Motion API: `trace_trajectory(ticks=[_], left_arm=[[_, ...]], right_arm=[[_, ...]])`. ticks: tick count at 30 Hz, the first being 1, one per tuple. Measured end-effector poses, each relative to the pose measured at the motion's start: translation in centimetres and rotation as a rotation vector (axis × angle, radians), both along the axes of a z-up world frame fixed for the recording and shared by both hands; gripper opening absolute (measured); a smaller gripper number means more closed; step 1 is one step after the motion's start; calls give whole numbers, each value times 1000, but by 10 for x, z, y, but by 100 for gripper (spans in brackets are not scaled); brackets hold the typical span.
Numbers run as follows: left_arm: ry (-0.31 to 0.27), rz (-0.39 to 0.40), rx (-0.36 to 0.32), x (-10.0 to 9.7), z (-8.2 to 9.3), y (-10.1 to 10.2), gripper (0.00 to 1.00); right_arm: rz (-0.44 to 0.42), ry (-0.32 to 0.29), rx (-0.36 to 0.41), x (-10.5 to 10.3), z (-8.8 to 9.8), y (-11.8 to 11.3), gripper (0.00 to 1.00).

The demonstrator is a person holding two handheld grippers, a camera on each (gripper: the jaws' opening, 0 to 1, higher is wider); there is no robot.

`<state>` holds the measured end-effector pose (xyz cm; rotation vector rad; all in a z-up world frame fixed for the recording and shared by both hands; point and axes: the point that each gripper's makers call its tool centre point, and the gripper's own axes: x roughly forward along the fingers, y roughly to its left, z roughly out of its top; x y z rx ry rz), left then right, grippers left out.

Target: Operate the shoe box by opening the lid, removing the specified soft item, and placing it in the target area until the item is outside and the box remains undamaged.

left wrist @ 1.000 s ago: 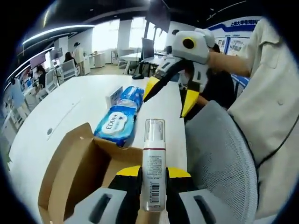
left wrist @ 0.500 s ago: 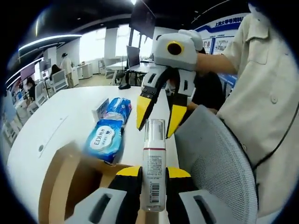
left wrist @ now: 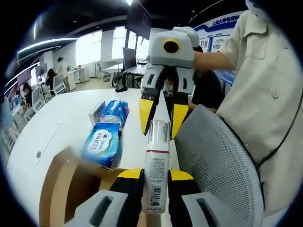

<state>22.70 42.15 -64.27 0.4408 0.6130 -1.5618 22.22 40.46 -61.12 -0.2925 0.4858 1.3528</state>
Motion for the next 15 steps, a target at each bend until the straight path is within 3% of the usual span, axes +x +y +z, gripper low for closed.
trace_trajectory(ticks=[15], left_arm=[[21, -24, -14, 8, -5, -8, 20]], right_arm=[[8, -25, -97, 7, -2, -3, 15]])
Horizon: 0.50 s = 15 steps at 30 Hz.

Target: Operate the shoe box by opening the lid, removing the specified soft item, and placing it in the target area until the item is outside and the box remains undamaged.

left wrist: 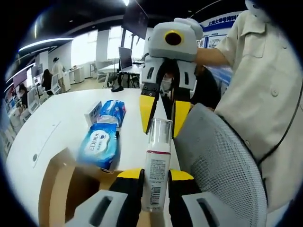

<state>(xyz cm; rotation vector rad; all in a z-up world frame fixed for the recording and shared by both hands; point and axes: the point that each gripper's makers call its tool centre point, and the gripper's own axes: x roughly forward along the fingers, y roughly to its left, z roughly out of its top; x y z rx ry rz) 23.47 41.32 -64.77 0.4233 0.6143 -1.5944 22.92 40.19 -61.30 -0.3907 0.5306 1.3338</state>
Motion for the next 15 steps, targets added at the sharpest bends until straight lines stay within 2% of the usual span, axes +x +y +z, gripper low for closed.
trace_trajectory(ticks=[3, 7, 9, 11, 15], left_arm=[[4, 5, -3, 0, 1, -2, 20], [-15, 21, -3, 4, 2, -6, 20], [-50, 25, -1, 8, 4, -8, 20], [-52, 32, -4, 10, 5, -10, 21], [-41, 69, -8, 15, 8, -12, 28]], right_arm=[[9, -11, -15, 2, 2, -2, 14], [17, -27, -30, 6, 5, -4, 14], [18, -40, -32, 9, 9, -5, 14], [18, -43, -34, 12, 12, -6, 14], [13, -52, -34, 17, 17, -8, 14]])
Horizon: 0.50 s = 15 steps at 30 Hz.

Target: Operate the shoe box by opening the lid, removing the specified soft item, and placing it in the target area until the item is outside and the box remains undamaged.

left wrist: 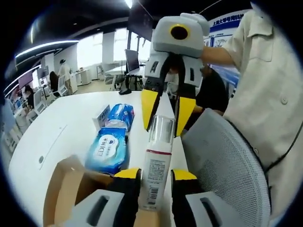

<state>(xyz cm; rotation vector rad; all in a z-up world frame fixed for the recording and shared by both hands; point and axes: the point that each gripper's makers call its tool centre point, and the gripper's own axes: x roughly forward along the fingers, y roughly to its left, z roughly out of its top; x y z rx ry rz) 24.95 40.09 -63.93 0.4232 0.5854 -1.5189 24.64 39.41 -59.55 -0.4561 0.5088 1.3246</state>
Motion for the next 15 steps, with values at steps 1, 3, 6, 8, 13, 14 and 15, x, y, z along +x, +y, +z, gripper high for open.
trace_trajectory(ticks=[1, 3, 6, 8, 13, 14, 15], left_arm=[[-7, -1, 0, 0, 0, 0, 28], [-16, -1, 1, 1, 0, 0, 29], [-30, 17, -5, 4, 2, 1, 35], [-31, 32, -7, 7, 3, 2, 37], [-39, 79, -12, 14, 7, 10, 47], [-40, 97, -12, 17, 7, 14, 48], [-40, 109, -14, 18, 7, 16, 50]], right_arm=[[2, -12, -2, 1, 1, 0, 14], [5, -17, -10, 2, 1, 0, 14], [11, -23, -23, 3, 0, -2, 14], [13, -23, -26, 4, 0, -3, 14], [23, -29, -40, 7, 3, -6, 15], [25, -29, -46, 8, 3, -7, 15], [27, -33, -49, 9, 4, -8, 15]])
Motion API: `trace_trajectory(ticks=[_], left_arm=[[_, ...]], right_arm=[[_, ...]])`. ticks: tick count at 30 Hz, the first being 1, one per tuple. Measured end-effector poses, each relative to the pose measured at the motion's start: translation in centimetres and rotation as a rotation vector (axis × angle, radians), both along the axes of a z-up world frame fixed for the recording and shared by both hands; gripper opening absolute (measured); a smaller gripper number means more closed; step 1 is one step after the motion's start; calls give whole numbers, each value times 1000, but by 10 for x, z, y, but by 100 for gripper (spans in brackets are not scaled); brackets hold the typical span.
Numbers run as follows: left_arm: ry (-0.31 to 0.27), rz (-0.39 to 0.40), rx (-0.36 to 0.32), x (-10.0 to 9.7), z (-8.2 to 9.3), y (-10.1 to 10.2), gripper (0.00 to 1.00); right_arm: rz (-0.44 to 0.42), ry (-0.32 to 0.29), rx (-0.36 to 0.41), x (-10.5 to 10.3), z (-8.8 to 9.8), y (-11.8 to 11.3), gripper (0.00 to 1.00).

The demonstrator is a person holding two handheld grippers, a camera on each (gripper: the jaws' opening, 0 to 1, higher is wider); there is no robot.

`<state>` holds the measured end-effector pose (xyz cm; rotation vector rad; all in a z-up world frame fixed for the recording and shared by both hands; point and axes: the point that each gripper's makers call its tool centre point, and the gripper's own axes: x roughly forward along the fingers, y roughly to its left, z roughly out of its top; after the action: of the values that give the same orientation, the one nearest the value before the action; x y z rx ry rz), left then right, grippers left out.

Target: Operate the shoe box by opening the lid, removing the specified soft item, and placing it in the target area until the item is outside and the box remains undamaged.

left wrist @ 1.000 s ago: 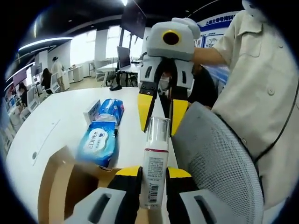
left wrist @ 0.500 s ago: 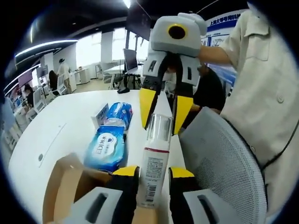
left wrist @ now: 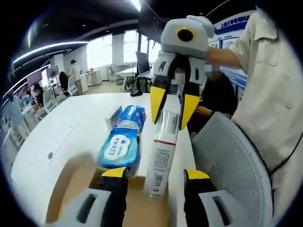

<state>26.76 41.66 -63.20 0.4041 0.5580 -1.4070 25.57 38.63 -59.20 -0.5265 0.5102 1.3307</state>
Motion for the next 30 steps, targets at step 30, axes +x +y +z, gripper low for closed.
trace_trajectory(ticks=[30], left_arm=[[-49, 371, -39, 24, 12, 99, 76]], right_arm=[[-6, -73, -228, 90, 7, -65, 15]])
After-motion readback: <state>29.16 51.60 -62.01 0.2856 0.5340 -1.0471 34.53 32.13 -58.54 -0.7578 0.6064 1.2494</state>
